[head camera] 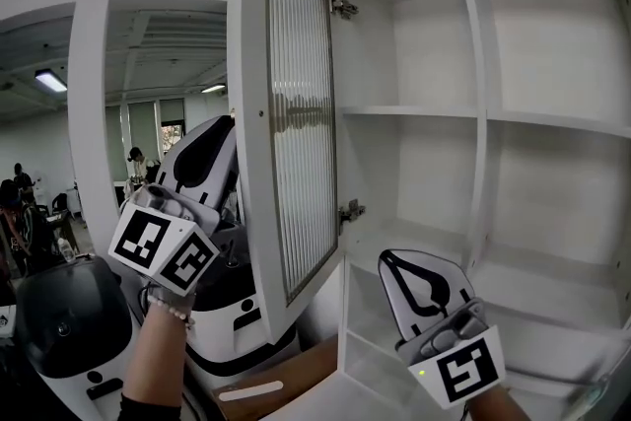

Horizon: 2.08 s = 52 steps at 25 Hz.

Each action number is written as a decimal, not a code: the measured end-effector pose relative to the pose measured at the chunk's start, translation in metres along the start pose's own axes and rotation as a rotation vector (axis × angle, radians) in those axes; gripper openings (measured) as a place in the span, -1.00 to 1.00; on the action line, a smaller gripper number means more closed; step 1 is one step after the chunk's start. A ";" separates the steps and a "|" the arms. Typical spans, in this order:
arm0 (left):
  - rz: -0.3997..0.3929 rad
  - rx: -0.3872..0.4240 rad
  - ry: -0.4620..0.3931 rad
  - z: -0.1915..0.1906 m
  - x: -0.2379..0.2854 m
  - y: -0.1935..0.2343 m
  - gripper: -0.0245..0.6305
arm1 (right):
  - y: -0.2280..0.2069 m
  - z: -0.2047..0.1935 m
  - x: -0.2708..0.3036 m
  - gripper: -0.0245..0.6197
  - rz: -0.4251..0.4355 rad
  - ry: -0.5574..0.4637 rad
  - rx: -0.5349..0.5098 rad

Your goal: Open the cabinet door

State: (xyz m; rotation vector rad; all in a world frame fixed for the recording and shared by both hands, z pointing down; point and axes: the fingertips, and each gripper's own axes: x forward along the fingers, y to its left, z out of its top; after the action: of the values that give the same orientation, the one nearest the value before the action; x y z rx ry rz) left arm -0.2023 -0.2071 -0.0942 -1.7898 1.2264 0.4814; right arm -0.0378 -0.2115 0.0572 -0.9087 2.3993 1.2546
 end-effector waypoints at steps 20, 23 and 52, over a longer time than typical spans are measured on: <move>0.161 0.059 0.066 -0.030 -0.025 0.054 -0.93 | 0.018 -0.021 0.028 -0.93 0.040 0.002 0.022; 0.188 0.059 0.078 -0.036 -0.035 0.065 -0.93 | 0.025 -0.023 0.032 -0.93 0.048 0.005 0.023; 0.261 0.085 0.195 -0.081 -0.134 0.019 -0.93 | 0.057 -0.066 -0.006 -0.93 0.039 0.107 0.147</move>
State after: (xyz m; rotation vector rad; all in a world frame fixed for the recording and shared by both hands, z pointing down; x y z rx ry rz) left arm -0.2901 -0.2044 0.0372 -1.6421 1.6040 0.4006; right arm -0.0679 -0.2383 0.1347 -0.9103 2.5653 1.0502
